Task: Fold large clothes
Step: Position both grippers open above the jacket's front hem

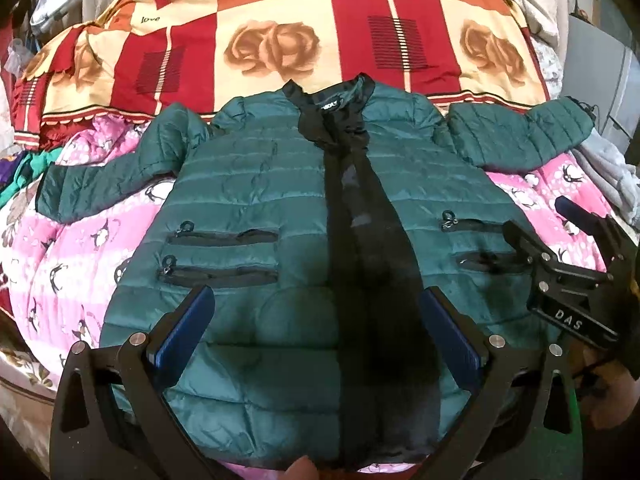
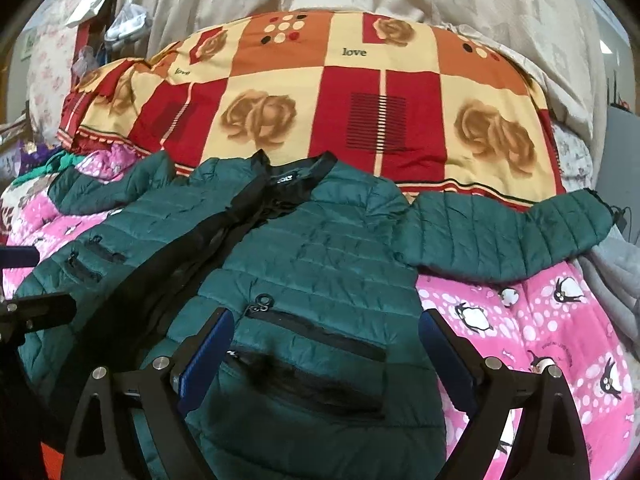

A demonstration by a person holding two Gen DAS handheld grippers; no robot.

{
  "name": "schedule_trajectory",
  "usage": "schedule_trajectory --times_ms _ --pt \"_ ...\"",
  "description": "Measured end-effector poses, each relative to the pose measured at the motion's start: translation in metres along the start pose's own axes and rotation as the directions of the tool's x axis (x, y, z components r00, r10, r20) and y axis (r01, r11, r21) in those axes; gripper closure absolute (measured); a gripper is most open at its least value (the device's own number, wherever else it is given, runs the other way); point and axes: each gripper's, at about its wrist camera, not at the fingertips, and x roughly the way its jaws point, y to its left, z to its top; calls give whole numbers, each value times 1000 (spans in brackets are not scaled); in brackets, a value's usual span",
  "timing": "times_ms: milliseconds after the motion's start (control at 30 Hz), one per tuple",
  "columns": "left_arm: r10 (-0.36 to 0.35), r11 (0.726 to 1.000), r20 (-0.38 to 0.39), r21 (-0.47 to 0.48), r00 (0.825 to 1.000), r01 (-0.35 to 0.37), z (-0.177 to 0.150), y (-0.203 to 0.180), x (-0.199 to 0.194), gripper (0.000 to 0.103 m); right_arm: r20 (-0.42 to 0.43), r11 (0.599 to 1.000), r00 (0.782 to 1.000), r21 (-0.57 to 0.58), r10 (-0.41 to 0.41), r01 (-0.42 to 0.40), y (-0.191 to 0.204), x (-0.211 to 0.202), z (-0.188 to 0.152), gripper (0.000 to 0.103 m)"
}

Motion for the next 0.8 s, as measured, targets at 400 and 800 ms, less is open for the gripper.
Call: schedule_trajectory --times_ms 400,800 --pt "-17 999 -21 -27 1000 17 -3 3 3 0 -4 1000 1000 13 -15 15 -8 4 0 11" --pt "10 1000 11 10 1000 -10 -7 -4 -3 0 12 999 1000 18 -28 27 -8 -1 -1 11"
